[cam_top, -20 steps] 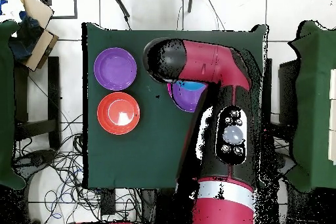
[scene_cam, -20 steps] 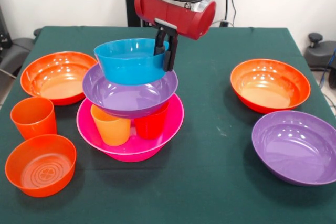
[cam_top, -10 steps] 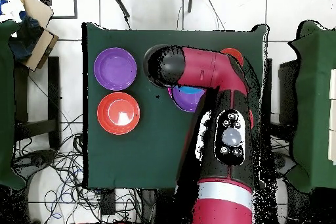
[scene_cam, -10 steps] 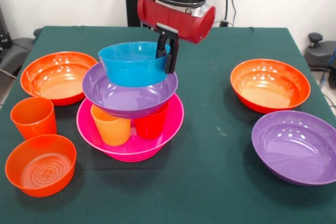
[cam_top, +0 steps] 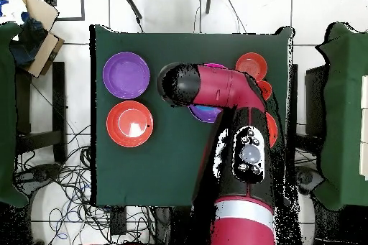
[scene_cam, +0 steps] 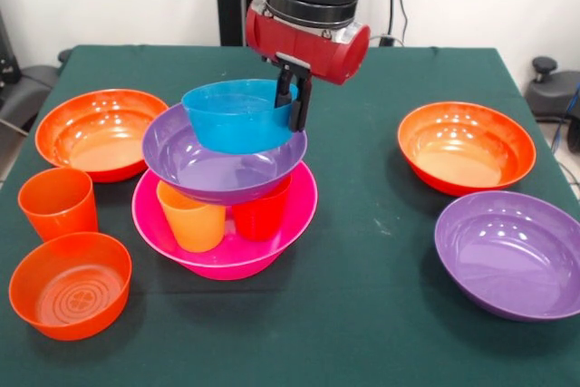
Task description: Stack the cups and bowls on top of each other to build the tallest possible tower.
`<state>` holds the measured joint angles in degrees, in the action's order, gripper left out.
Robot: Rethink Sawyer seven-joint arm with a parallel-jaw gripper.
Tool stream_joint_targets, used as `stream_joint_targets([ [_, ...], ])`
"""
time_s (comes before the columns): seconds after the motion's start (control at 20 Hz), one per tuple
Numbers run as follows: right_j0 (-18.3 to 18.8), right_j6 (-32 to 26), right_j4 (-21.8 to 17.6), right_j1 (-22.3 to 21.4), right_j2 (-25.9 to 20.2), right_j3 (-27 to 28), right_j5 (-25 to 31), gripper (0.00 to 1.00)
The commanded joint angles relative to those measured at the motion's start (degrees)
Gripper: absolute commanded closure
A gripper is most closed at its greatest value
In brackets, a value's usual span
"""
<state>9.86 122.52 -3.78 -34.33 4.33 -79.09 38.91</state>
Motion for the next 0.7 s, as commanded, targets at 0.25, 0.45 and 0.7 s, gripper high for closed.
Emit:
stream_joint_targets([
  [0.25,-0.86,6.82,-0.08,-0.16,-1.51,-8.26,-5.13,1.00],
  [0.45,-1.83,6.77,-1.04,-0.06,0.30,-7.28,-4.32,1.00],
  [0.7,-2.99,6.99,-1.26,0.22,2.00,-6.22,-4.28,1.00],
])
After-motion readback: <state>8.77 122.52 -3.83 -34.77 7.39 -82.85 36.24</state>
